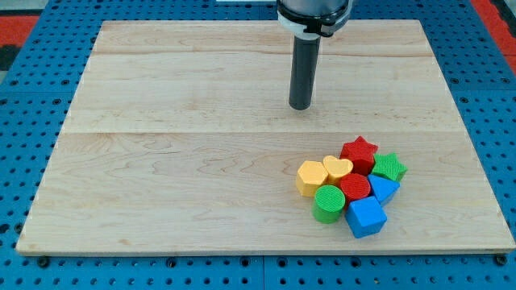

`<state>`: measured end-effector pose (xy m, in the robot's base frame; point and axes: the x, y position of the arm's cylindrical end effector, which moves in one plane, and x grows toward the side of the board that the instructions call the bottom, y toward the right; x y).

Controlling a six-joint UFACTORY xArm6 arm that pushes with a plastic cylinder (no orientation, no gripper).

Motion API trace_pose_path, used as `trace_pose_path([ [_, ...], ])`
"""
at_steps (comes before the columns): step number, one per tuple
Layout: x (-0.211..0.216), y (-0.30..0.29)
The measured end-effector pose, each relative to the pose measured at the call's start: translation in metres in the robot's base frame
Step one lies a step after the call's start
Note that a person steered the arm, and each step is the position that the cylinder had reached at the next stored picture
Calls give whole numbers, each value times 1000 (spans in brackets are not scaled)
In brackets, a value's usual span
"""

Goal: Slide the group of blocks slightly down

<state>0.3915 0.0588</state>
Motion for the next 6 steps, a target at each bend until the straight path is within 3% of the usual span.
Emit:
trace_pose_path([
  [6,0,-12],
])
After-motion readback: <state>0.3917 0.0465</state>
